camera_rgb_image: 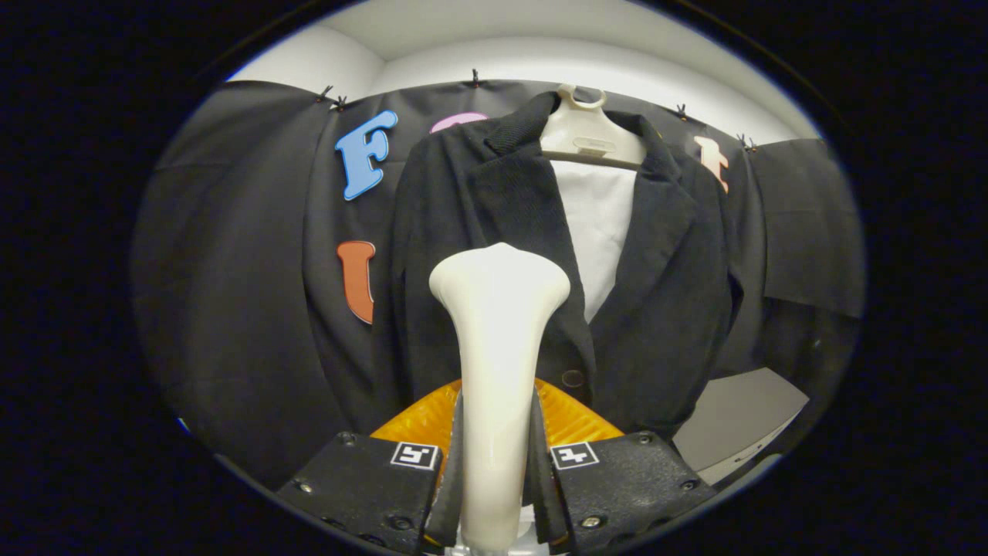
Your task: Iron the clothes twice with a garment steamer, once on the left side and once on the right side.
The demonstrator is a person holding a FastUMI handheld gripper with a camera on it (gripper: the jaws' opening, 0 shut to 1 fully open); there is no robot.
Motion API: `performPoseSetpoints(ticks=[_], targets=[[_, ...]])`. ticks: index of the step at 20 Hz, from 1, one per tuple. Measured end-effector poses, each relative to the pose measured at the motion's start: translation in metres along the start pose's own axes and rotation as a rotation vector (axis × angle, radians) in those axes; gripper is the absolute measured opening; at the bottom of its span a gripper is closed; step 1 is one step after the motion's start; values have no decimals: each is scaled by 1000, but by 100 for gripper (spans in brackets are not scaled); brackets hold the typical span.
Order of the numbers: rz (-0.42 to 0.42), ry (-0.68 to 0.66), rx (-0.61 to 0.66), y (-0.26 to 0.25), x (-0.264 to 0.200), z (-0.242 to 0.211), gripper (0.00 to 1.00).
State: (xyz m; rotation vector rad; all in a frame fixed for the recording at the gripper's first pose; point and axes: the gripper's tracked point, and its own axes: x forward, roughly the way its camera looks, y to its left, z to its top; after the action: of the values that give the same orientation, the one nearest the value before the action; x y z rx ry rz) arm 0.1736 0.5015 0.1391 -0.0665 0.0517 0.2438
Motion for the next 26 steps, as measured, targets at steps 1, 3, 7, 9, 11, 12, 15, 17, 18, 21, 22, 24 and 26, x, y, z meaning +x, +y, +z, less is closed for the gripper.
performPoseSetpoints(ticks=[1,3,7,9,11,12,15,17,18,21,22,24,26], targets=[[2,8,-3,1,0,-8,40],[3,22,-8,2,-2,-20,40],[8,44,-10,1,-3,-42,40],[10,59,-12,1,-3,-53,39],[8,73,-10,-2,-4,-65,39],[10,82,-8,-3,-5,-70,39],[15,110,-1,-2,2,-82,40],[17,123,0,-3,3,-93,40],[21,133,0,-2,1,-101,40],[25,156,-8,-5,-3,-123,40],[26,165,-8,-6,-3,-129,40],[25,184,-12,-7,0,-142,40],[30,200,-19,-7,1,-155,40]])
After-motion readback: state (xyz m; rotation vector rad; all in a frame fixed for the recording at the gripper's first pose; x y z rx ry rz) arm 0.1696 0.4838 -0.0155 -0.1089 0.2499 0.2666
